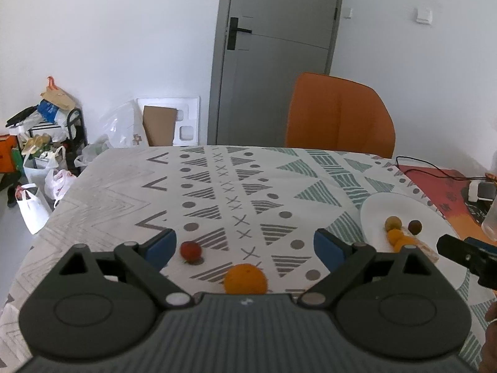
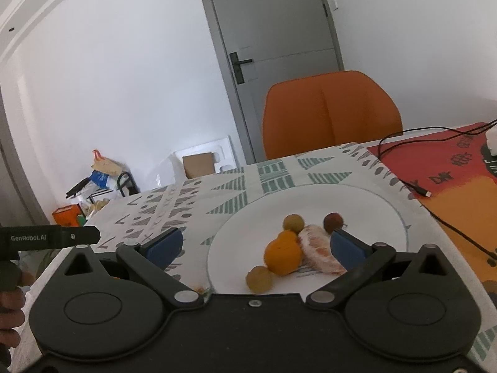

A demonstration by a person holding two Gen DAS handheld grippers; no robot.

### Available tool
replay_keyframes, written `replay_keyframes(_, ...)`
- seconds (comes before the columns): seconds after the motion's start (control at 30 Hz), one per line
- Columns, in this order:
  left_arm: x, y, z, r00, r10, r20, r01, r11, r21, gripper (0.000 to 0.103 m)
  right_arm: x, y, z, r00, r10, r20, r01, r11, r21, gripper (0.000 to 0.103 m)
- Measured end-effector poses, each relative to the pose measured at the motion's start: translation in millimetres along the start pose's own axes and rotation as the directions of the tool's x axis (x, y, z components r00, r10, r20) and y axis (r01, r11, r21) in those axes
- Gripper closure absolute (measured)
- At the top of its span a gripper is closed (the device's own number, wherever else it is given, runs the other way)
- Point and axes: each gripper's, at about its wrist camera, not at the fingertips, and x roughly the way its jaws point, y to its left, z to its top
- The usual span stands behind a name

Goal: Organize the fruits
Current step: 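Move the left gripper toward the orange mandarin while the right moves toward the peeled mandarin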

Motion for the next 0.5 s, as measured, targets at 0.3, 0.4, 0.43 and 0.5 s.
replay_keyframes(0.3, -4, 26, -8, 1.0, 0.027, -0.005, -0.028, 0.998, -0.054, 0.009, 9, 19, -5, 0.999, 0.031, -0.036, -0.032, 0.999, -0.026, 0.0)
replay_keyframes(0.4, -4, 37, -11, 0.999, 0.038, -0.008, -0.039, 0.997, -0.071, 0.009, 16, 28, -7, 0.997, 0.05, -0.059, -0.053, 0.998, -0.045, 0.0)
replay_keyframes(0.43, -3, 42, -13, 0.999, 0.043, -0.011, -0.044, 0.996, -0.08, 0.009, 18, 31, -8, 0.996, 0.056, -0.066, -0.06, 0.997, -0.051, 0.0)
replay_keyframes(0.5, -1, 49, -14, 0.999, 0.049, -0.021, -0.05, 0.994, -0.095, 0.009, 21, 38, -10, 0.994, 0.074, -0.081, -0.08, 0.995, -0.065, 0.0)
